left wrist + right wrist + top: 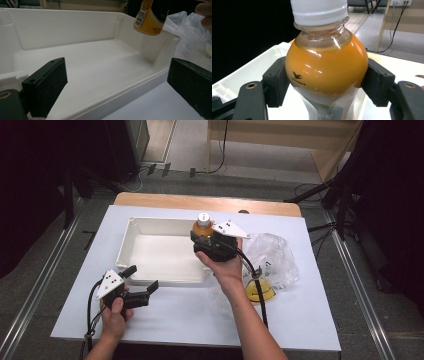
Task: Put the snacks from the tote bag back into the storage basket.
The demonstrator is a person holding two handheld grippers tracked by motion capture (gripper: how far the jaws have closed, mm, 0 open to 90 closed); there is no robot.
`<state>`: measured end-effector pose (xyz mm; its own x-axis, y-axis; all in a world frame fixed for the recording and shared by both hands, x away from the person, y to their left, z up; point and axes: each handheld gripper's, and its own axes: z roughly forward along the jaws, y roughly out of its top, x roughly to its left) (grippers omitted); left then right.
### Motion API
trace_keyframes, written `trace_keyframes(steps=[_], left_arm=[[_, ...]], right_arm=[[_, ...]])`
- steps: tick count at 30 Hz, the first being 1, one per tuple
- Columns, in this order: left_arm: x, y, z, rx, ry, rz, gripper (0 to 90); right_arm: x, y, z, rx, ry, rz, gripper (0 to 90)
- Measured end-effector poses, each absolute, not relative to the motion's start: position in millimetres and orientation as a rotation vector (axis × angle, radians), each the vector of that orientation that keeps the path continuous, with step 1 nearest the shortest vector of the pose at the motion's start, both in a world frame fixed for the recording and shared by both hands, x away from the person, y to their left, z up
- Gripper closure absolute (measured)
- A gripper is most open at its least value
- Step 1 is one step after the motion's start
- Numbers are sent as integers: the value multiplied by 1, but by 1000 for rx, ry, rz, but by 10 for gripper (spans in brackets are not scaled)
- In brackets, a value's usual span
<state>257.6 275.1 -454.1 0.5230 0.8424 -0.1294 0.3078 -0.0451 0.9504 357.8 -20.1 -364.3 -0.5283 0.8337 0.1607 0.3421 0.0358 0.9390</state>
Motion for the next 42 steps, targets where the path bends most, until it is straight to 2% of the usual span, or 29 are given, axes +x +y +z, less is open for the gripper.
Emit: trace_keyframes(steps=[42], left_arm=[[257,276,-454,1610,1001,574,31]], right_arm=[[366,-16,-409,1241,1946,1413,303]])
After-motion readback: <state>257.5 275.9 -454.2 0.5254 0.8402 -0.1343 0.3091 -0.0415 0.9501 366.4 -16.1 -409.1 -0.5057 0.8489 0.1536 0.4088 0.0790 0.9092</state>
